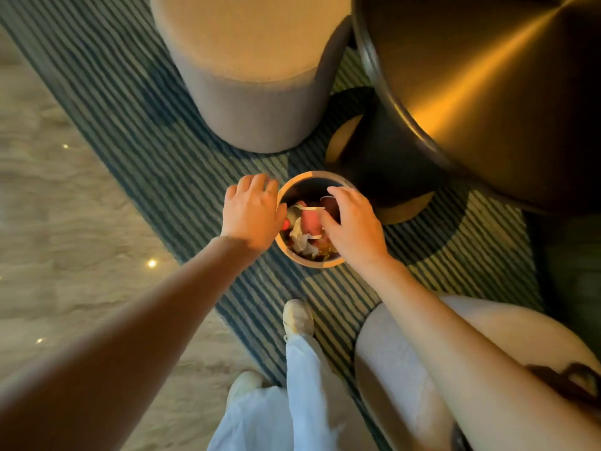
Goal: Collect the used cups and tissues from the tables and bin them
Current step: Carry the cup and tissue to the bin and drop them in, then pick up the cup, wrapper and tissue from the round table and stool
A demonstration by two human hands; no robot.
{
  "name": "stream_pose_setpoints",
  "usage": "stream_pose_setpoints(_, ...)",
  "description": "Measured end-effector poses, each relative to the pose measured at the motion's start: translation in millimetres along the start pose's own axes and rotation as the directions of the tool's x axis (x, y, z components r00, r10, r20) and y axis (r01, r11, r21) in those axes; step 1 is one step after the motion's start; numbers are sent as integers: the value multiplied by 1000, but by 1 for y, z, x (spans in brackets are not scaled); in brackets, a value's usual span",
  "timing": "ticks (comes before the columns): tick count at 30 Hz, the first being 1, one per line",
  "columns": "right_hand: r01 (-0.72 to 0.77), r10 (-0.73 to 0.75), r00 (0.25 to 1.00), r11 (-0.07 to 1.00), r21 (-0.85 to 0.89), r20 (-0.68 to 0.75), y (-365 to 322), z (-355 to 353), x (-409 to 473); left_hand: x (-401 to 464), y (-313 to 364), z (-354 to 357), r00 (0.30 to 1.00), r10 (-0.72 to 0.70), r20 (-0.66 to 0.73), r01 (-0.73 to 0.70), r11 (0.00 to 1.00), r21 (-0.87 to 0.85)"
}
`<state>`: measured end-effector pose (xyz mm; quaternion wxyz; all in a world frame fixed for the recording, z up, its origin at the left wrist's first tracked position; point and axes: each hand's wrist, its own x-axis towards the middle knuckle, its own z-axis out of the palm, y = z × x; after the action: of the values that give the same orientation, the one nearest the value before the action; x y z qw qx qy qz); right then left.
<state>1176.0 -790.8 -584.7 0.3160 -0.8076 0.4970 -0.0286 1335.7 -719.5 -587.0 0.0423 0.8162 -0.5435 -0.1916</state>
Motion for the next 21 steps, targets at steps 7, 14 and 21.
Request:
stream_pose_setpoints(7,48,-47,978,999,2,-205,-53,-71,-160,-147,30,-89,993,92,-80,-98,993,-70)
stream_pose_setpoints(14,-147,178,902,983,107,-394,-61,-103,-360,-282,62,-120,956,291,27,-292,956,31)
stream_pose_setpoints(21,-372,446,785,894,248,-429,-30,-117,-532,-373,145,-137,819,556,143,-571,813,109)
